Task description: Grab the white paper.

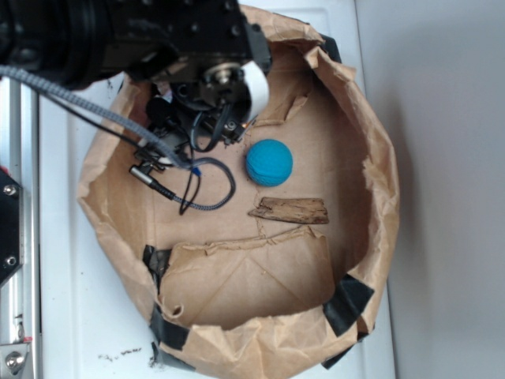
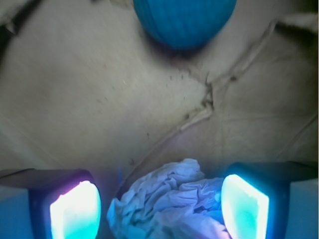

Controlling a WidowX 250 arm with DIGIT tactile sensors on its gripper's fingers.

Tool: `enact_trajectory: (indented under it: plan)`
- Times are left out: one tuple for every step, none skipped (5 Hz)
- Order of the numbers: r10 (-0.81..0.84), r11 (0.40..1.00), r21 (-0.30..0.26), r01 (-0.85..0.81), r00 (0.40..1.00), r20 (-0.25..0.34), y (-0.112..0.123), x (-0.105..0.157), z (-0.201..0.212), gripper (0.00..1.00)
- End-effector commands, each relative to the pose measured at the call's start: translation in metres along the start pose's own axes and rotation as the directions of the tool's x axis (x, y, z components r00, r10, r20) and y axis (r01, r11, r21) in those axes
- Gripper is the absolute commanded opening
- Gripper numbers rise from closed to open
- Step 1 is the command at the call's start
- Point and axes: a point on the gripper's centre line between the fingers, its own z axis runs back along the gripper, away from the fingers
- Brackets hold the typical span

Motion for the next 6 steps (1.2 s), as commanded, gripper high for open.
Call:
enact_trajectory:
  plan:
    - [-0.026,0.996,0.086,0.028,1.0,-0.017,-0.01,-0.003,-0.012,0.0]
    - [-0.024,0.993,0.117,0.023,1.0,0.012,-0.01,-0.003,-0.009,0.0]
    - [-0.034,0.99,0.136,0.03,0.999,0.028,-0.012,-0.004,-0.007,0.0]
    - [-0.045,0.991,0.13,0.039,0.998,0.043,-0.014,-0.005,-0.003,0.0]
    - [-0.063,0.996,0.075,0.057,0.995,0.082,-0.014,-0.011,0.016,0.83]
    - [-0.065,0.998,0.009,0.065,0.989,0.134,-0.01,-0.015,0.035,1.0]
